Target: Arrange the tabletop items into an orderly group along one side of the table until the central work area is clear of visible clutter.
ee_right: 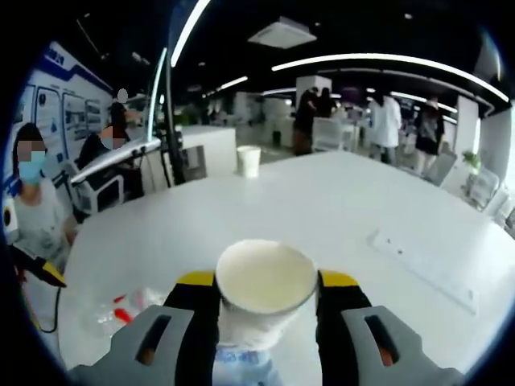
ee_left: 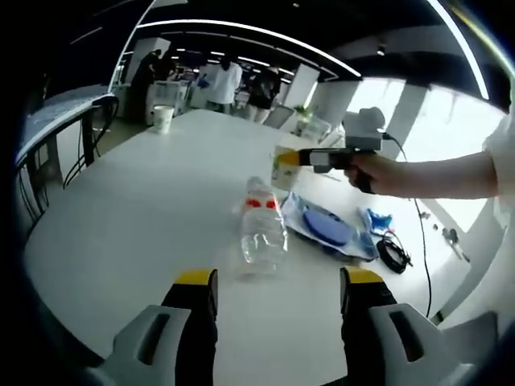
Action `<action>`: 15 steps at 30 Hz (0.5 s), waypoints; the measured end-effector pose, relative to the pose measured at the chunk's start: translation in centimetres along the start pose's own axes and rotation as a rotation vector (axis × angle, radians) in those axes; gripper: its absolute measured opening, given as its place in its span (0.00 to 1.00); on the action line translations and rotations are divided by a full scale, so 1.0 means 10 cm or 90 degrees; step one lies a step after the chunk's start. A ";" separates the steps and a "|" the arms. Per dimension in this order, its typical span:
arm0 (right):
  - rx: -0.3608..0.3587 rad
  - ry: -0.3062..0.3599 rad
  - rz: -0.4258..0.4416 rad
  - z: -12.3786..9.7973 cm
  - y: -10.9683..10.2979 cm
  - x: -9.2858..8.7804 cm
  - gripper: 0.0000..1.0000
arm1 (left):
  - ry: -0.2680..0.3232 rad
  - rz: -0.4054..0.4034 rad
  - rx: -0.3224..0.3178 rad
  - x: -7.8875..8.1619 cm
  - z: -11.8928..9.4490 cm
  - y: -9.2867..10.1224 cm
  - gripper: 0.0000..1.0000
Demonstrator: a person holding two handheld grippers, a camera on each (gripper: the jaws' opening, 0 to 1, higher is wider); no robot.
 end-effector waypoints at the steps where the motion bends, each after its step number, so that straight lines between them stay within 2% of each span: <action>1: -0.001 0.001 0.005 0.01 0.01 0.00 0.44 | -0.001 0.001 0.000 -0.01 0.00 0.00 0.58; 15: 0.001 0.010 -0.003 0.11 0.03 0.03 0.41 | -0.007 -0.007 0.007 -0.05 0.02 -0.03 0.57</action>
Point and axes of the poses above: the point that each gripper's makers call its tool centre point, and the gripper's own axes: z roughly forward along the fingers, y roughly to its right, x roughly out of its top, the point moved 5 cm from there along -z, roughly backward along the fingers, and after that the axes turned 3 degrees about x, right-handed, at the moved point
